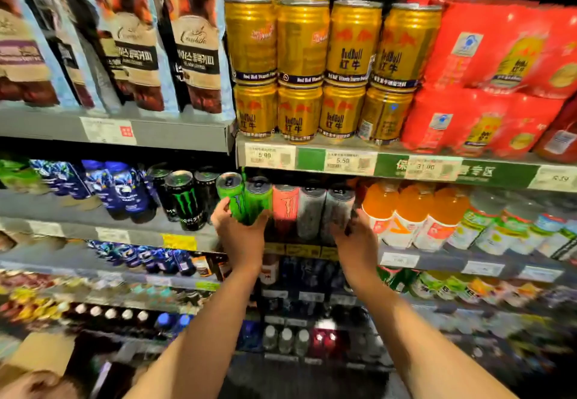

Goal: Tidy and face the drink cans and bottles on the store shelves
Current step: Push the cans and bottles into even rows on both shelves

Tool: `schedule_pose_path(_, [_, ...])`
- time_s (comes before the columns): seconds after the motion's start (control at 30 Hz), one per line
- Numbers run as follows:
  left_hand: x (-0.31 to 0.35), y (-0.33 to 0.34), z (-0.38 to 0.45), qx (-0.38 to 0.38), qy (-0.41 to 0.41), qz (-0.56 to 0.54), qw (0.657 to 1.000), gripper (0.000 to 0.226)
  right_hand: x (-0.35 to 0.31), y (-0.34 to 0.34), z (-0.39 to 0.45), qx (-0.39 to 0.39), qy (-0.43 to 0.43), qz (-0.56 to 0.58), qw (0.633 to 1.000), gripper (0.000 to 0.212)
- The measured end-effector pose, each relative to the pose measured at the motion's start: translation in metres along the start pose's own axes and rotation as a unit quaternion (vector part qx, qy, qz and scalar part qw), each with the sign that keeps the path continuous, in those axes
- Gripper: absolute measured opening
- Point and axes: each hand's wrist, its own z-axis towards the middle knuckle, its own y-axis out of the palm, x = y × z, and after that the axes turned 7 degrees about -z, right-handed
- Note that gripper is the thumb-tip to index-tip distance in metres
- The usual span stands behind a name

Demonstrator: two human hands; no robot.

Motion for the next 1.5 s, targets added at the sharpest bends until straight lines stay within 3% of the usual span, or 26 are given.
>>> schedule_pose_path(0.17, [-0.023,-0.001,0.013,-0.026,0.056,0.021,0.998,0.081,-0.010,0.013,-0.004,0.057,0.033,0.049,0.997,0.030])
schedule_pose_path(0.33, [-0.020,-0.005,0.017,-0.041,0.013,-0.014,0.999,0.069,-0.010,0.022,0.002,0.084,0.040,0.011,0.996,0.038])
schedule_pose_path(0.47, [-0.026,-0.007,0.024,-0.035,-0.015,-0.047,0.998,0.082,-0.007,0.029,0.003,0.102,0.045,-0.043,0.993,0.051])
schedule_pose_path(0.73, [-0.046,-0.010,0.027,-0.100,-0.049,-0.040,0.993,0.094,-0.002,0.038,0.005,0.101,0.056,-0.066,0.991,0.063])
schedule_pose_path(1.03, [-0.040,-0.003,0.016,-0.116,-0.015,0.013,0.993,0.045,-0.001,0.041,0.004,0.115,0.055,-0.062,0.990,0.065])
schedule_pose_path(1.5, [-0.045,-0.014,0.015,-0.124,-0.026,-0.041,0.991,0.028,0.006,0.037,-0.002,0.082,0.074,-0.016,0.994,0.058])
